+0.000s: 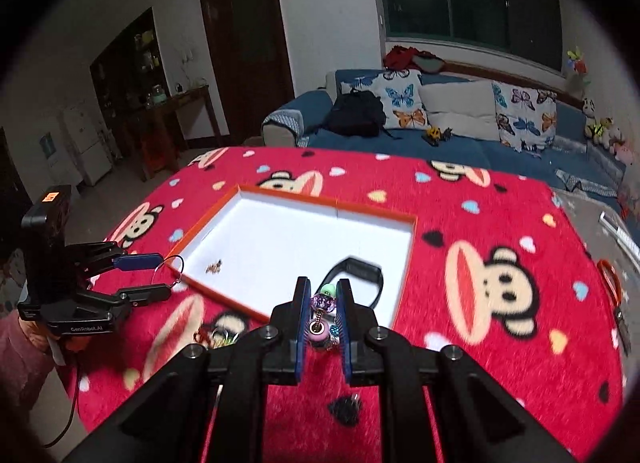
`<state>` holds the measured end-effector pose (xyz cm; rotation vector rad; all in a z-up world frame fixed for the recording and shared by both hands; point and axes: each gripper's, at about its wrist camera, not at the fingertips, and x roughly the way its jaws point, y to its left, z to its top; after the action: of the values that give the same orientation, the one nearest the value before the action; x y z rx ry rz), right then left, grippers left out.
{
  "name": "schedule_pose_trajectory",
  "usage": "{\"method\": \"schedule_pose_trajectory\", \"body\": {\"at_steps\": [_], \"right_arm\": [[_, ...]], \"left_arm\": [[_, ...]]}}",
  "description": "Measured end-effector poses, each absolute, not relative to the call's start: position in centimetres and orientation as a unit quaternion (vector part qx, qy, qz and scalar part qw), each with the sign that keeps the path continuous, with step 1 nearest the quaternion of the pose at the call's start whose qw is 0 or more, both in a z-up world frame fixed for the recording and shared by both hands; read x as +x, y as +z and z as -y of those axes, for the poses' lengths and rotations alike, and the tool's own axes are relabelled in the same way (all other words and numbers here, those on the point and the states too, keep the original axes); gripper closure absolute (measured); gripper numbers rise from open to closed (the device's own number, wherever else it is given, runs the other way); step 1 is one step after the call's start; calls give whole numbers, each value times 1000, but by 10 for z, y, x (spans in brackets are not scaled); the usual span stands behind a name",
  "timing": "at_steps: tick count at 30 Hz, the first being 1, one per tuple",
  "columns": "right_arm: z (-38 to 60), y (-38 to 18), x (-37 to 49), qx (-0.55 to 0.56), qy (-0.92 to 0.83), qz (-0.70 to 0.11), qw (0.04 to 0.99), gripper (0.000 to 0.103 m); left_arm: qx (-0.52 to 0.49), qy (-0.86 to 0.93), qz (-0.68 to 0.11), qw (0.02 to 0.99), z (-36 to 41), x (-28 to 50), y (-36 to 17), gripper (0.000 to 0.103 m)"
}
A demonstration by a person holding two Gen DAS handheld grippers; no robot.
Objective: Organize jewelry
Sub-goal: 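Lift the hoop earring with the left tool while the right tool carries the bracelet into the box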
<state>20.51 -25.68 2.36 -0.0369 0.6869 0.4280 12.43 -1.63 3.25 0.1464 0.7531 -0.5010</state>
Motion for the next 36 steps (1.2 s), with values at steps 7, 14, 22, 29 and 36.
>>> {"method": "schedule_pose_trajectory", "body": {"at_steps": [7,14,22,29,36], "right_arm": [[257,27,224,-18,213,-331,919,88],[264,28,223,-4,228,-333,915,88],[263,24,231,3,229,-337,913,88],[257,11,249,1,221,-350,910,88],[262,-13,254,5,206,-378,903,88]], "left_arm": [[71,-241,-363,897,26,152,38,51],[70,-247,-362,896,35,164,34,51],[67,-246,-369,894,37,175,25,51],[53,-240,-384,890,40,200,13,51],[54,-240,-408,879,46,214,-10,52]]}}
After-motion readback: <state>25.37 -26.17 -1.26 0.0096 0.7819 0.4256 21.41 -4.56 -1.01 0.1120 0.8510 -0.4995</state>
